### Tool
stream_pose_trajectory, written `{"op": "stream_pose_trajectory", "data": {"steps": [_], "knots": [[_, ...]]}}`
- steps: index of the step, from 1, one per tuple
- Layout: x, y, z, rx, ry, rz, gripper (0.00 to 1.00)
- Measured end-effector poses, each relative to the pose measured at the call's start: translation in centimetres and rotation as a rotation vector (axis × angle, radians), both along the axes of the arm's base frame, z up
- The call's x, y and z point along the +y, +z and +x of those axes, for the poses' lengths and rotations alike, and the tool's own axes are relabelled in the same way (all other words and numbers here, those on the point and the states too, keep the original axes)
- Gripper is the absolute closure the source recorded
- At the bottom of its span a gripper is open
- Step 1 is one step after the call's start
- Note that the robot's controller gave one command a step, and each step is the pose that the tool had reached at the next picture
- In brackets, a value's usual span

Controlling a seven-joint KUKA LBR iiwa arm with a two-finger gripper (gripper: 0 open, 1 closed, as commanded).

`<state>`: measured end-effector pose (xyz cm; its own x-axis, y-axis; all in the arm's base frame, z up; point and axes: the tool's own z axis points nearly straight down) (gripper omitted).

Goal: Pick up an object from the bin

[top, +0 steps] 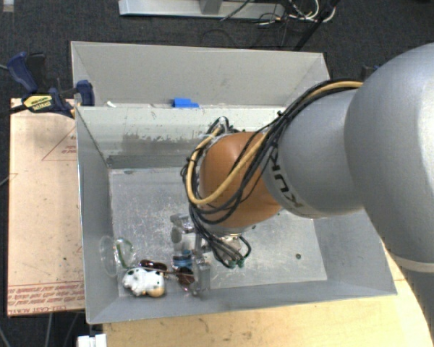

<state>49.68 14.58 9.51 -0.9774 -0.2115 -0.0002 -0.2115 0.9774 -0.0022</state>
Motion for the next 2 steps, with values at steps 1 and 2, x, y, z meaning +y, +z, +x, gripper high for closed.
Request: {"op": "stream_pose_trajectory", "data": {"steps": [1,2], "knots": [[3.6,-1.2,0.0,-0.001,0.051,0.007,0.00],[6.0,-2.5,2.1,-0.002,0.202,0.005,1.00]]}}
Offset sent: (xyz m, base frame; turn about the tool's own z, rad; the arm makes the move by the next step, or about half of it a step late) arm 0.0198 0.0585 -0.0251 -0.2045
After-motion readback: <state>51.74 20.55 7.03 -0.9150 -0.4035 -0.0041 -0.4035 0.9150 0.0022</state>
